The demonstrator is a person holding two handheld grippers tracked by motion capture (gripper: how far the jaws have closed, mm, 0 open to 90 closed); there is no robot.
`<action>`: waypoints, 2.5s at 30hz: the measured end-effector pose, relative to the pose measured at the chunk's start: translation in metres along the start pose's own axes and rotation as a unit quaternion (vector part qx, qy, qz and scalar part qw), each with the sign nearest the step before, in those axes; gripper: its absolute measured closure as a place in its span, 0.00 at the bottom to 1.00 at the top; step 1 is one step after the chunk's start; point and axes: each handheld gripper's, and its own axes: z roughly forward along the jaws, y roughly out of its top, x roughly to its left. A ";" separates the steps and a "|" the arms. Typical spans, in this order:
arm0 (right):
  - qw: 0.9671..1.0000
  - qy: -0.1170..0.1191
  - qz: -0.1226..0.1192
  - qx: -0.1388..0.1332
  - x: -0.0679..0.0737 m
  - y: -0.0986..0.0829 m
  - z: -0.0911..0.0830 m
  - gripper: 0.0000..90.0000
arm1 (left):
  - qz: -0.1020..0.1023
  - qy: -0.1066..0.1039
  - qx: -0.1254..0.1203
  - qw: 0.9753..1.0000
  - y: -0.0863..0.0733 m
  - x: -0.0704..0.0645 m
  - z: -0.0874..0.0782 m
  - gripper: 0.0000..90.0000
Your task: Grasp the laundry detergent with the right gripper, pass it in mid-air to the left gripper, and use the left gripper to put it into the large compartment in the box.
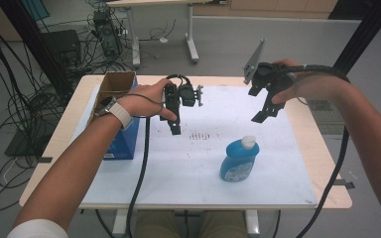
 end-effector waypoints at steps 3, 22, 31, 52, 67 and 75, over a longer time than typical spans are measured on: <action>1.000 -0.001 -0.003 -0.003 0.003 -0.002 -0.003 0.08 | -0.002 0.000 0.000 1.000 0.000 -0.001 0.000 0.12; 1.000 0.007 -0.005 -0.016 0.018 -0.018 -0.003 0.08 | -0.005 0.003 -0.004 1.000 0.000 -0.003 0.000 0.12; 0.999 0.017 -0.011 -0.026 0.026 -0.025 0.001 0.07 | -0.007 0.002 -0.008 1.000 0.000 -0.004 0.003 0.12; 0.999 0.038 -0.017 -0.034 0.034 -0.032 0.016 0.07 | -0.010 0.002 -0.012 1.000 -0.004 -0.004 0.005 0.12; 0.998 0.046 -0.019 -0.044 0.038 -0.038 0.025 0.07 | -0.012 0.002 -0.015 1.000 -0.004 -0.004 0.006 0.12; 0.996 0.056 -0.013 -0.061 0.041 -0.046 0.030 0.07 | -0.011 0.000 -0.016 1.000 -0.003 -0.004 0.006 0.12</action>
